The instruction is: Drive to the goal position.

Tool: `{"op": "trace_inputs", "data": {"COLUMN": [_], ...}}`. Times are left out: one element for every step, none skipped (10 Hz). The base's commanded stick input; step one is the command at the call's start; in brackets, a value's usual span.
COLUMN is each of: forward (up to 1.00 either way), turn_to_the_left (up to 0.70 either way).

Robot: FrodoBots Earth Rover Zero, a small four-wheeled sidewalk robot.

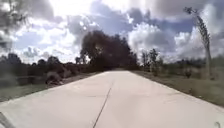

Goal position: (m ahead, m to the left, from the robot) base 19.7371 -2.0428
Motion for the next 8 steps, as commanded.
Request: {"op": "trace_inputs", "data": {"forward": [1.00, 1.00, 1.00, 1.00, 1.00, 1.00, 1.00, 1.00], "turn_to_the_left": [0.00, 0.00, 0.00, 0.00, 0.00, 0.00, 0.00, 0.00]}}
